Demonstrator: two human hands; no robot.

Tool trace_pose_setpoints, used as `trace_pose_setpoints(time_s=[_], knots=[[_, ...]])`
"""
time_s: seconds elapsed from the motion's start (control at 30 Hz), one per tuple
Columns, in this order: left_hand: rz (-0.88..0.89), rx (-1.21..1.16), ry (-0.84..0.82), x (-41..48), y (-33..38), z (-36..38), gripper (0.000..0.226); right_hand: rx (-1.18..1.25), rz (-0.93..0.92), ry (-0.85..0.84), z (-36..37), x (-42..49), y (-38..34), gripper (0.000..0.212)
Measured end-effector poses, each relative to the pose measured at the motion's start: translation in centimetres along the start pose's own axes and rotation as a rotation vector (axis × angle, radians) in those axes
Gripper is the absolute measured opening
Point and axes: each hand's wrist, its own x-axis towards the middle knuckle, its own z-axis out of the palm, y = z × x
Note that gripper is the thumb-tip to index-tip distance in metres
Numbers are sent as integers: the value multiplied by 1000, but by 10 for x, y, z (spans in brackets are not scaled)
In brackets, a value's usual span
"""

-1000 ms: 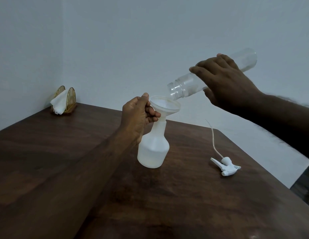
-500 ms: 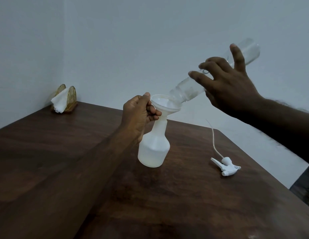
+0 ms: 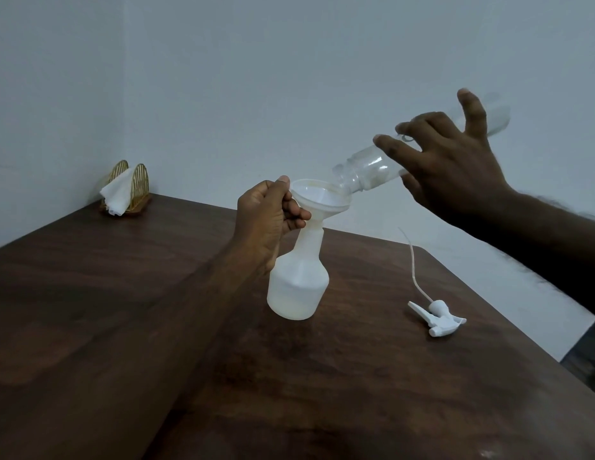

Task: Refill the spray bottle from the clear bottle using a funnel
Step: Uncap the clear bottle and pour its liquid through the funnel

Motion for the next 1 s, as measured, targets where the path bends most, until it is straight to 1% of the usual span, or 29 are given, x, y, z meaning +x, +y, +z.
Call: trace_pose_setpoints(time_s=[0.23, 0.53, 0.6, 0.73, 0.9, 0.97, 1.0], knots=[[-3, -1, 3, -1, -1, 0, 31, 13, 35, -13, 0, -3, -2, 57], [9, 3, 6, -2, -1, 0, 31, 10, 34, -46, 1, -11, -5, 61], [10, 11, 6, -2, -1, 0, 31, 29, 60, -58, 1, -12, -5, 62], [14, 9, 7, -2, -2, 0, 31, 26, 72, -74, -1, -14, -7, 59], [11, 3, -7, -2, -4, 0, 31, 76, 192, -180, -6, -14, -11, 63], [0, 4, -5, -2, -4, -1, 32, 173, 258, -264, -12, -15, -17, 65], [-7, -1, -3, -2, -4, -2, 33, 279, 326, -312, -15, -16, -21, 66]])
